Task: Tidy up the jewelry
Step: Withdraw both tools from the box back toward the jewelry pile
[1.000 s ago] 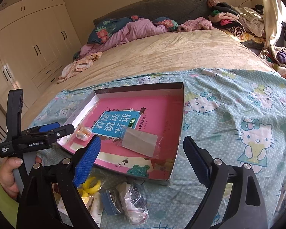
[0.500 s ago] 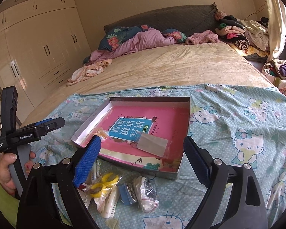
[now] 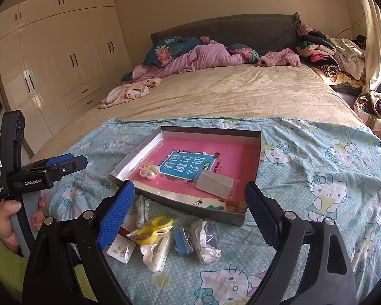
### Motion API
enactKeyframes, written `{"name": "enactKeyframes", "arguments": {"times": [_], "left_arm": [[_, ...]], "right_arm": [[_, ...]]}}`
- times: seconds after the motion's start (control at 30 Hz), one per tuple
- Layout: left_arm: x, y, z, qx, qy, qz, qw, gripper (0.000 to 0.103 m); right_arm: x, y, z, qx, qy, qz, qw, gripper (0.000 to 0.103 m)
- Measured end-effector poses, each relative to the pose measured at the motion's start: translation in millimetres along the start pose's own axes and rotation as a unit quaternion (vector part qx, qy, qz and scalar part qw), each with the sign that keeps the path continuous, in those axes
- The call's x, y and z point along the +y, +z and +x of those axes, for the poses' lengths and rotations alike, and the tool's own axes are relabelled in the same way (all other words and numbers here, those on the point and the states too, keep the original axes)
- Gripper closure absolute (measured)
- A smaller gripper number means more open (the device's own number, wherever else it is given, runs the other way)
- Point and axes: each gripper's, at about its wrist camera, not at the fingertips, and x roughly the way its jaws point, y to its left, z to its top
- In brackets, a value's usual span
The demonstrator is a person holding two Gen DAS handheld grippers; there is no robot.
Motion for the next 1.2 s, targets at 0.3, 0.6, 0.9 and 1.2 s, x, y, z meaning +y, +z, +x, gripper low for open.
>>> {"name": "enactKeyframes", "arguments": {"times": [0.3, 0.6, 0.9, 1.2], "left_arm": [[-6.9, -23.1, -8.3, 0.014, 0.003, 0.015, 0.9998, 0.010], [-14.0, -44.7, -8.7, 0.034, 0.011, 0.035, 0.9987, 0.010], [-20.7, -69.6, -0.4, 0.064, 0.018, 0.056, 0.9962, 0.010], [-25.4, -89.7, 19.2, 0.101, 0.033, 0.082, 0.9909, 0.010]], "right_arm": [[5.9, -11.8, -8.6, 0.010, 0.007, -0.011, 1.000, 0.016], [10.6, -25.9, -12.9, 0.028, 0.013, -0.020, 0.999, 0.016], [12.4, -42.8, -13.2, 0.050, 0.024, -0.023, 0.998, 0.016], [17.7, -64.1, -5.4, 0.079, 0.040, -0.027, 0.996, 0.016]]}}
